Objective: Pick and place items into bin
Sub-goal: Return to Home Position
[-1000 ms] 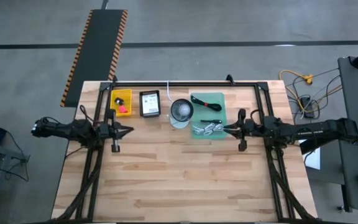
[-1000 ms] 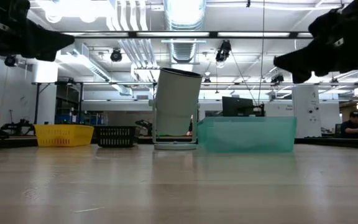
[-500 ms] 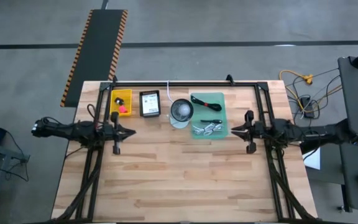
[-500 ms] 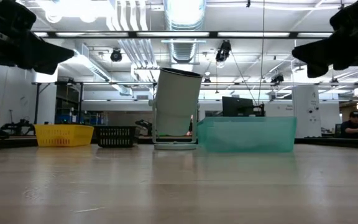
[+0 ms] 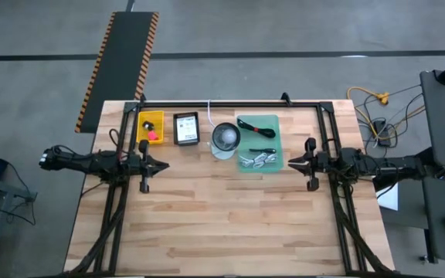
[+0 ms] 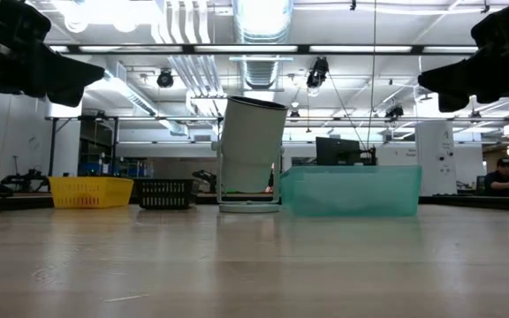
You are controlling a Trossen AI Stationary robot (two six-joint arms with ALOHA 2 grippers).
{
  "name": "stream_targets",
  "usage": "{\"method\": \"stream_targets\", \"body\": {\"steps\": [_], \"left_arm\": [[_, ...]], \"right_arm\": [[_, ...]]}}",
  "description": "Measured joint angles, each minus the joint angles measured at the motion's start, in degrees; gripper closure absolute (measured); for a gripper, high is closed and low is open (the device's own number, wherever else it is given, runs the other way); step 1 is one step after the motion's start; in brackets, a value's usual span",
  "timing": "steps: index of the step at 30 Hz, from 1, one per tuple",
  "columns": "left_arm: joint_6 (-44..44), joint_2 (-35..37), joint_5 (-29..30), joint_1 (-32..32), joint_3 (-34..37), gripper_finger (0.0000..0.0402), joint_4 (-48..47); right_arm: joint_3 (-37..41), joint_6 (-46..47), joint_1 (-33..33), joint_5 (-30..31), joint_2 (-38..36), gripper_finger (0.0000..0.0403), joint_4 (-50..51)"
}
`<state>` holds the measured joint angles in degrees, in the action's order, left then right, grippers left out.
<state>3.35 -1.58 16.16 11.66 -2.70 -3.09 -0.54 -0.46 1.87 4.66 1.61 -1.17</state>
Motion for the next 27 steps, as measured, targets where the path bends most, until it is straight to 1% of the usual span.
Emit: {"method": "stream_targets", "body": {"steps": [5, 12, 27], "left_arm": [[0.0, -0.1, 0.0, 0.0, 0.0, 0.0401, -0.1], [0.4, -0.3, 0.3, 0.0, -0.3, 0.0401, -0.4], [0.0, -3.5, 0.2, 0.0, 0.2, 0.0401, 0.4]], "right_arm": [[0.0, -2.1, 0.0, 0.0, 0.0, 0.0360, 0.1], [0.0, -0.6, 0.0, -0.2, 0.0, 0.0360, 0.0], [0.0, -1.2, 0.0, -0.1, 0.0, 0.0360, 0.0]]}}
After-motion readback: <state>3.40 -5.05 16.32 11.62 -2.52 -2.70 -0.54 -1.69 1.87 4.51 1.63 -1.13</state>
